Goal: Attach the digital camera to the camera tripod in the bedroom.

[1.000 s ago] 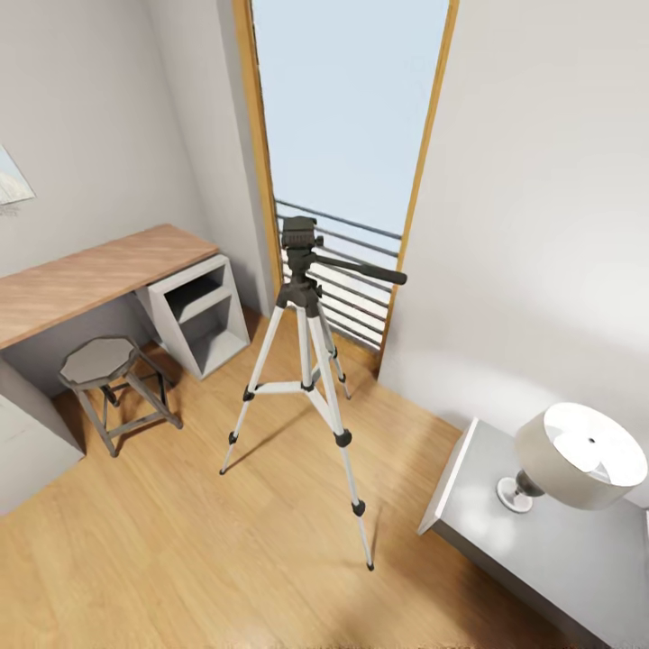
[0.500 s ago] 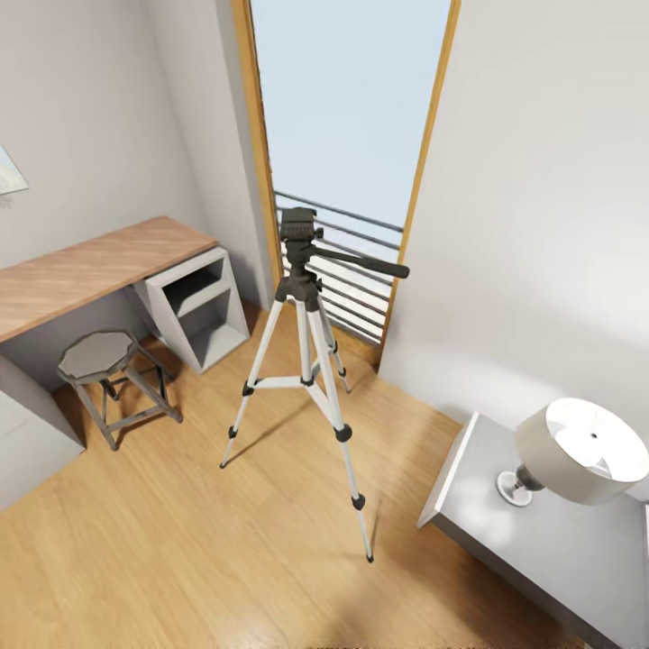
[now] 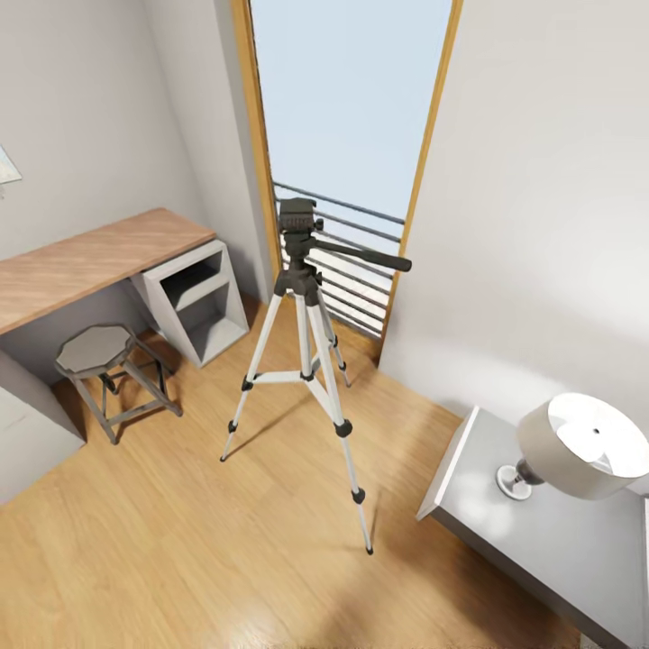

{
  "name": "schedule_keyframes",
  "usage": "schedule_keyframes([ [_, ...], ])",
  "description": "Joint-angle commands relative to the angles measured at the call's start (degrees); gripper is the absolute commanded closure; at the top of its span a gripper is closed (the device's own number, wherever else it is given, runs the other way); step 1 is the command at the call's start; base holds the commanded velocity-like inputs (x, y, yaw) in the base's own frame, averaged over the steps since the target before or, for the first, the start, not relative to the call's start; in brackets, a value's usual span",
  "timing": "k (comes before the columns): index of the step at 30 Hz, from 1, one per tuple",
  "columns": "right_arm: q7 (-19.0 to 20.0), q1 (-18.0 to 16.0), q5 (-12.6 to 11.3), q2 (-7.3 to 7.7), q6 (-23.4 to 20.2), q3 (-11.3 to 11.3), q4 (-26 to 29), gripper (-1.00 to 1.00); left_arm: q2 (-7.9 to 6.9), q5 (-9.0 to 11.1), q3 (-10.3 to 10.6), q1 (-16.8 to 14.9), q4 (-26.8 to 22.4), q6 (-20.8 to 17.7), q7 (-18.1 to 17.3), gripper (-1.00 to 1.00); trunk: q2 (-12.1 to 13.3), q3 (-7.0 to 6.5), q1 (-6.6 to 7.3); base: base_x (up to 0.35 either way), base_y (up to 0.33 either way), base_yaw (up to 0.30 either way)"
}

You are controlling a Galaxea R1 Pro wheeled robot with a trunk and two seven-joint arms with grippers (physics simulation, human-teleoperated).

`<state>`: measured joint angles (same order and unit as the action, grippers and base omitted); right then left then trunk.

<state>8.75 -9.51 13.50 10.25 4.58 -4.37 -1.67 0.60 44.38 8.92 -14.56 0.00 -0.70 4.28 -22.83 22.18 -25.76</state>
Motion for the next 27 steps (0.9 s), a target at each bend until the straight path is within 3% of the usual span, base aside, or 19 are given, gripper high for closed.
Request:
schedule_keyframes([
  [1, 0.1, -0.1, 0.5, 0.03, 0.3, -0.4, -0.2, -1.00, 0.01, 0.3, 0.5, 0.0, 0.0, -0.1, 0.2, 1.00, -0.1, 0.17, -0.02, 0.000, 0.000, 0.000],
  [21, 0.1, -0.1, 0.5, 0.04, 0.3, -0.5, -0.2, -1.00, -0.01, 0.3, 0.5, 0.0, 0.0, 0.0, 0.1, 1.00, -0.1, 0.65, -0.02, 0.000, 0.000, 0.000],
  [27, 0.2, -0.1, 0.5, 0.03, 0.3, -0.5, -0.2, -1.00, -0.11, 0.3, 0.5, 0.0, 0.0, -0.1, -0.1, 1.00, -0.1, 0.66, -0.02, 0.135, 0.000, 0.000],
])
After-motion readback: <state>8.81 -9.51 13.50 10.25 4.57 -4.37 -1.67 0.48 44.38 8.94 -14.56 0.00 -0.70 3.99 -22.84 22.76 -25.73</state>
